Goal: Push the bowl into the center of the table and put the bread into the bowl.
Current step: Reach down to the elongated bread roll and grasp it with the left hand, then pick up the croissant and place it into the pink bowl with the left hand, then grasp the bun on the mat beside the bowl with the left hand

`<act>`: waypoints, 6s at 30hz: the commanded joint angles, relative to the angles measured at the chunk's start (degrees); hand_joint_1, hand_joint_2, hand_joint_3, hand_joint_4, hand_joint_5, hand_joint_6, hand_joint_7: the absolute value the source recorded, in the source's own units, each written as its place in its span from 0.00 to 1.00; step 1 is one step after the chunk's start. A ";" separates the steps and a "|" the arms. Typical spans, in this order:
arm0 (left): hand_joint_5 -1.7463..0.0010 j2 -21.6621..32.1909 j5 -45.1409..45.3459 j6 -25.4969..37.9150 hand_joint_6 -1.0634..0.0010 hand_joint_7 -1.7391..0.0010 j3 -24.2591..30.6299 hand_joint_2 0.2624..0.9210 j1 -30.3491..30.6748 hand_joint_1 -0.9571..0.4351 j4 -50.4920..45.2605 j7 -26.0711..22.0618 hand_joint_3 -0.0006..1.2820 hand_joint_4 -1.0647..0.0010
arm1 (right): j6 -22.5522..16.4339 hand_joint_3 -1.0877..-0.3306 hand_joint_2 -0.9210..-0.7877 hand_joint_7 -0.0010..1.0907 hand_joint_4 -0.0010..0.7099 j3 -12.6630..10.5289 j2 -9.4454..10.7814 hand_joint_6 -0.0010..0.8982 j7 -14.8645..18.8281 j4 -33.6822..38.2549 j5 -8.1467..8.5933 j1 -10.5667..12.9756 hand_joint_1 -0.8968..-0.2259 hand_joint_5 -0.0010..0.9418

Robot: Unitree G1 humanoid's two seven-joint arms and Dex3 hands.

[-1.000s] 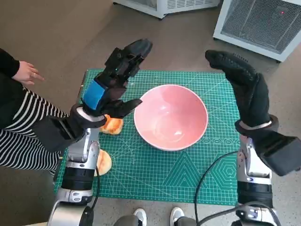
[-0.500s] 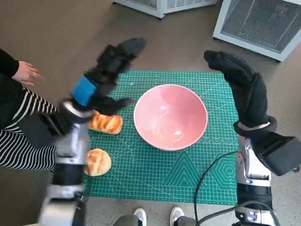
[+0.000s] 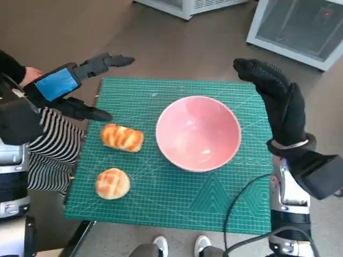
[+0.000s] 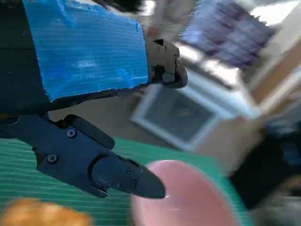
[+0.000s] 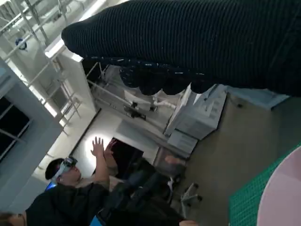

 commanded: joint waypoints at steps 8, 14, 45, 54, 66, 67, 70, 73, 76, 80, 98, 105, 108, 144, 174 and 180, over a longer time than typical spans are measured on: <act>1.00 0.68 10.51 1.48 0.65 0.98 -6.22 0.74 2.47 0.48 0.30 3.26 0.00 0.80 | 0.43 0.52 0.00 0.51 0.20 -0.52 0.09 0.00 -0.24 0.83 0.89 1.14 0.29 0.01; 1.00 -0.86 12.27 0.32 0.65 0.99 -8.38 0.75 3.24 0.50 4.15 4.63 0.00 0.81 | 0.13 0.52 0.00 0.51 0.21 -0.67 0.12 0.01 -0.10 1.05 0.92 1.30 0.29 0.01; 0.99 -5.57 23.97 5.39 0.69 1.00 -19.67 0.79 0.31 0.60 20.37 7.12 0.00 0.83 | -0.25 0.52 0.00 0.50 0.21 -0.99 -0.73 0.01 0.30 0.16 1.36 2.25 0.30 0.01; 0.98 -5.97 27.29 5.95 0.49 0.97 -21.59 0.84 0.71 0.70 21.30 11.19 0.01 0.60 | -0.81 0.53 0.00 0.50 0.22 -0.94 -0.86 0.01 0.47 0.89 1.48 2.13 0.30 0.01; 0.37 -3.12 26.39 3.13 0.47 0.33 -18.58 1.00 2.81 0.69 13.34 14.70 0.07 0.34 | -1.05 0.52 0.00 0.49 0.22 -0.74 -0.75 0.01 0.45 0.80 1.42 2.48 0.31 0.01; 0.36 -2.83 25.94 2.76 0.47 0.33 -18.00 1.00 3.13 0.69 12.31 14.74 0.07 0.33 | -1.05 0.52 0.00 0.49 0.22 -0.71 -0.75 0.01 0.45 0.69 1.42 2.56 0.31 0.01; 0.35 -1.89 22.48 0.37 0.45 0.33 -14.71 1.00 4.21 0.69 7.83 14.57 0.06 0.32 | -1.07 0.52 0.00 0.48 0.21 -0.63 -0.74 0.01 0.44 0.58 1.37 2.68 0.31 0.00; 0.35 -1.63 19.48 -1.66 0.44 0.33 -12.07 1.00 4.96 0.69 4.53 14.55 0.05 0.30 | -1.12 0.52 0.00 0.48 0.21 -0.61 -0.80 0.01 0.50 0.56 1.40 2.78 0.31 0.00; 0.35 -1.96 16.08 -3.97 0.42 0.34 -9.31 1.00 4.94 0.69 1.34 14.96 0.04 0.29 | -1.18 0.52 0.00 0.48 0.22 -0.63 -0.89 0.01 0.72 0.82 1.56 2.72 0.31 0.00; 0.35 -2.86 12.70 -4.95 0.40 0.36 -6.75 0.99 4.24 0.69 -3.28 15.02 0.04 0.28 | -1.35 0.52 0.00 0.48 0.21 -0.69 -0.94 0.01 1.01 1.43 1.74 2.52 0.31 0.00; 0.37 -11.68 13.71 -6.40 0.31 0.40 -9.66 0.93 -3.45 0.69 -12.13 17.89 0.05 0.27 | -0.85 0.52 0.00 0.48 0.22 -0.85 -0.98 0.01 1.18 0.88 1.90 3.05 0.30 0.00; 0.38 -15.78 16.48 -5.29 0.29 0.43 -15.08 0.92 -7.61 0.69 -7.97 15.91 0.04 0.24 | -1.01 0.53 0.00 0.47 0.22 -1.13 -1.12 0.01 1.16 0.17 2.05 4.00 0.29 0.00; 0.34 -17.88 17.24 -5.78 0.33 0.42 -17.00 0.97 -9.23 0.69 -3.60 15.82 0.03 0.28 | -1.12 0.53 0.00 0.47 0.22 -1.23 -1.16 0.01 1.17 -0.11 2.15 4.41 0.28 0.00; 1.00 -23.69 21.74 -10.48 0.68 0.98 -23.10 0.76 -12.68 0.47 16.97 13.61 0.00 0.84 | -0.89 0.53 0.00 0.45 0.21 -1.71 -0.61 0.03 -0.77 -0.50 2.18 4.82 0.30 0.00; 0.99 6.54 6.13 -25.68 0.69 0.96 -2.30 0.79 16.38 0.33 -9.59 8.06 0.01 0.85 | -1.20 0.53 0.00 0.43 0.22 -1.77 -1.08 0.02 1.54 0.18 3.01 4.24 0.32 0.01; 0.99 11.56 3.50 -23.24 0.67 0.96 0.90 0.80 24.07 0.30 -14.31 4.60 0.01 0.84 | -0.84 0.53 0.00 0.43 0.22 -1.93 -1.59 0.02 1.57 0.55 2.69 3.77 0.32 0.01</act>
